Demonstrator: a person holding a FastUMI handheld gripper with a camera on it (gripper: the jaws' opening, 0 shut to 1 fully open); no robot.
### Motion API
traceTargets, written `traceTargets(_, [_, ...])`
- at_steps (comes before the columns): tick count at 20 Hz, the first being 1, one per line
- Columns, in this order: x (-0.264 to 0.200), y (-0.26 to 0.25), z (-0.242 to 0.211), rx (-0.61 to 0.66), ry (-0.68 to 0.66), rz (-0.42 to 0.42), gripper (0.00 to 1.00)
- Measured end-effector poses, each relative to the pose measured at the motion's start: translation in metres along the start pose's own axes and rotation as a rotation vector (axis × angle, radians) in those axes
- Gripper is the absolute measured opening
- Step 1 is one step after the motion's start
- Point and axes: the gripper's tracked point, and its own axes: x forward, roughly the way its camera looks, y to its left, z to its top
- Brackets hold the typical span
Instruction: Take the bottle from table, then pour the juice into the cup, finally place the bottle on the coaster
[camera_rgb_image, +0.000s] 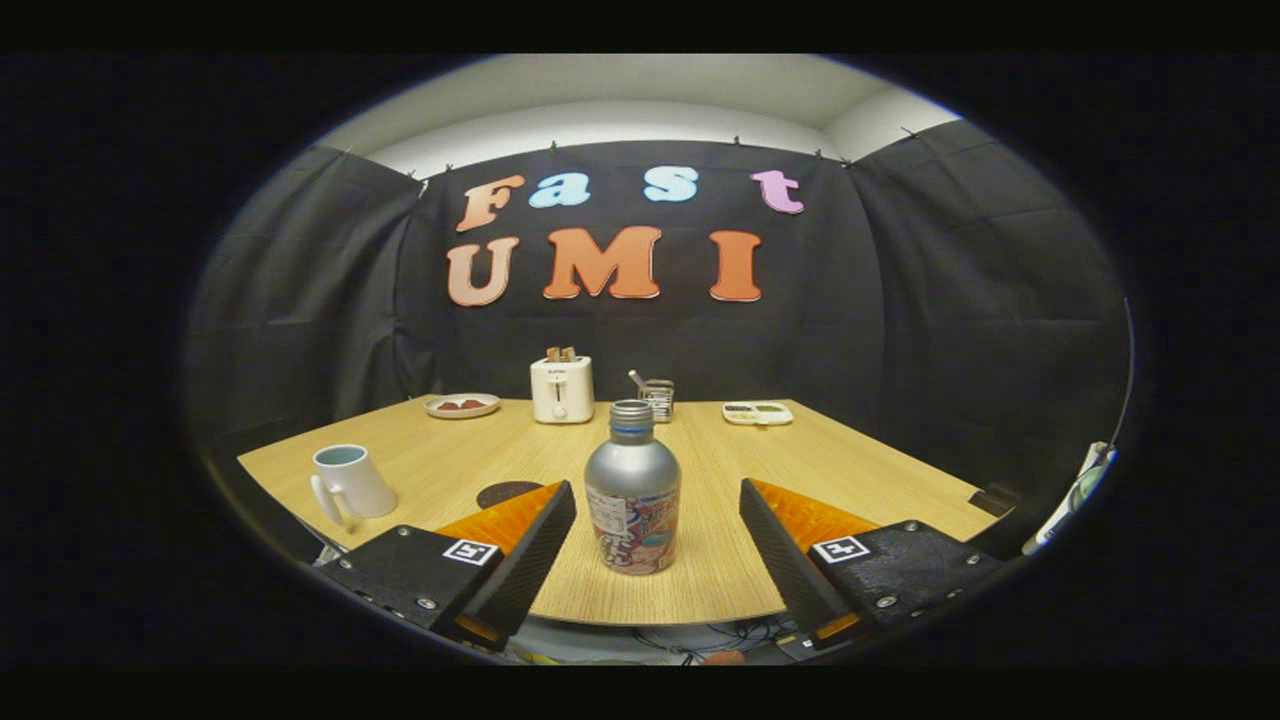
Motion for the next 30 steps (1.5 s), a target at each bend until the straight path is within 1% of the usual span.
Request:
traceTargets(3, [0.011, 0.0, -0.014, -0.023, 0.03, -0.005, 0.98])
traceTargets(7, [0.024, 0.006, -0.031, 0.014, 0.073, 0.015, 0.99])
traceTargets(13, [0.044, 0.015, -0.052, 0.037, 0.125, 0.034, 0.99])
traceTargets(19, [0.057, 0.016, -0.07, 0.036, 0.175, 0.017, 0.99])
traceTargets(21, [0.058, 0.019, -0.071, 0.039, 0.181, 0.025, 0.96])
traceTargets(25, [0.061, 0.018, -0.07, 0.033, 0.189, 0.016, 0.81])
traceTargets(27, [0.06, 0.02, -0.068, 0.034, 0.198, 0.011, 0.79])
traceTargets(30, [0.055, 0.024, -0.053, -0.008, 0.177, 0.003, 0.78])
